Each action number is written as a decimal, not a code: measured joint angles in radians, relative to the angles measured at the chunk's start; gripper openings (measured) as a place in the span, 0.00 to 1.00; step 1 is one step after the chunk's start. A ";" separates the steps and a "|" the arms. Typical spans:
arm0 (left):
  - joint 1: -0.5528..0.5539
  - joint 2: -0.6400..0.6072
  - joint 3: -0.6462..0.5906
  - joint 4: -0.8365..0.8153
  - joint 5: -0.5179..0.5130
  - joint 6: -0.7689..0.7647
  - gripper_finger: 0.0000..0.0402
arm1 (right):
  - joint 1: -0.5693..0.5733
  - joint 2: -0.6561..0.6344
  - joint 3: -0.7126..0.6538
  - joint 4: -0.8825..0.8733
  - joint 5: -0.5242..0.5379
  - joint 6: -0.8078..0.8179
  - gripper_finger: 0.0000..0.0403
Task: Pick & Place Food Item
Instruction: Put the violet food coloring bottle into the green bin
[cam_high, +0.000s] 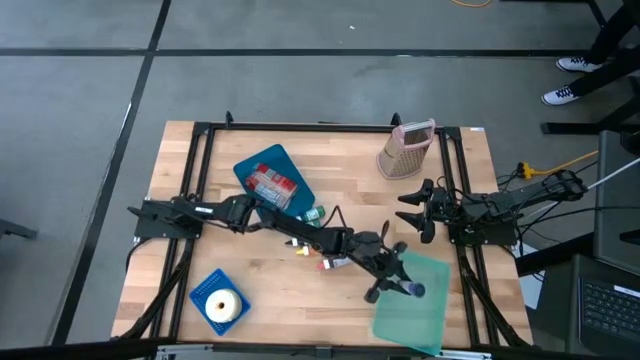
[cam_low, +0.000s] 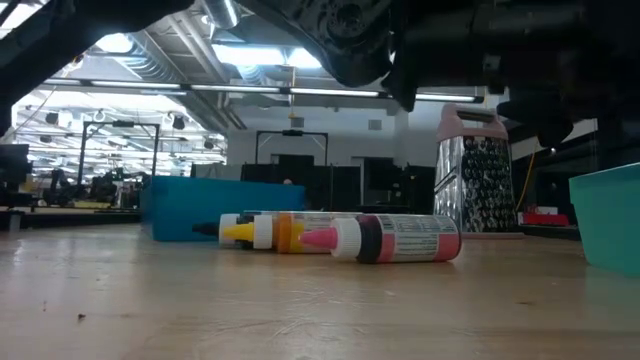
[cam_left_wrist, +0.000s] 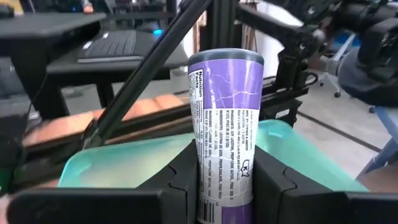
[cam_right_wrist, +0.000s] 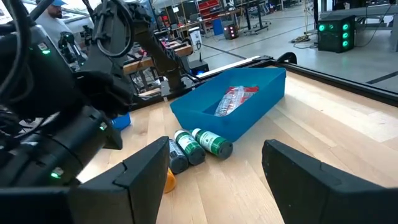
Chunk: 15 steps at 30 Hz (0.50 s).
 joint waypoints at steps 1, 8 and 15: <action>0.003 0.000 0.000 -0.016 -0.004 -0.001 0.22 | 0.000 0.000 0.000 0.000 0.000 0.000 0.63; 0.020 0.003 0.000 -0.154 -0.028 0.002 0.22 | 0.000 0.000 0.000 0.000 0.000 0.002 0.63; 0.031 0.003 0.000 -0.222 -0.045 0.013 0.22 | 0.000 0.000 0.000 0.000 0.000 0.002 0.63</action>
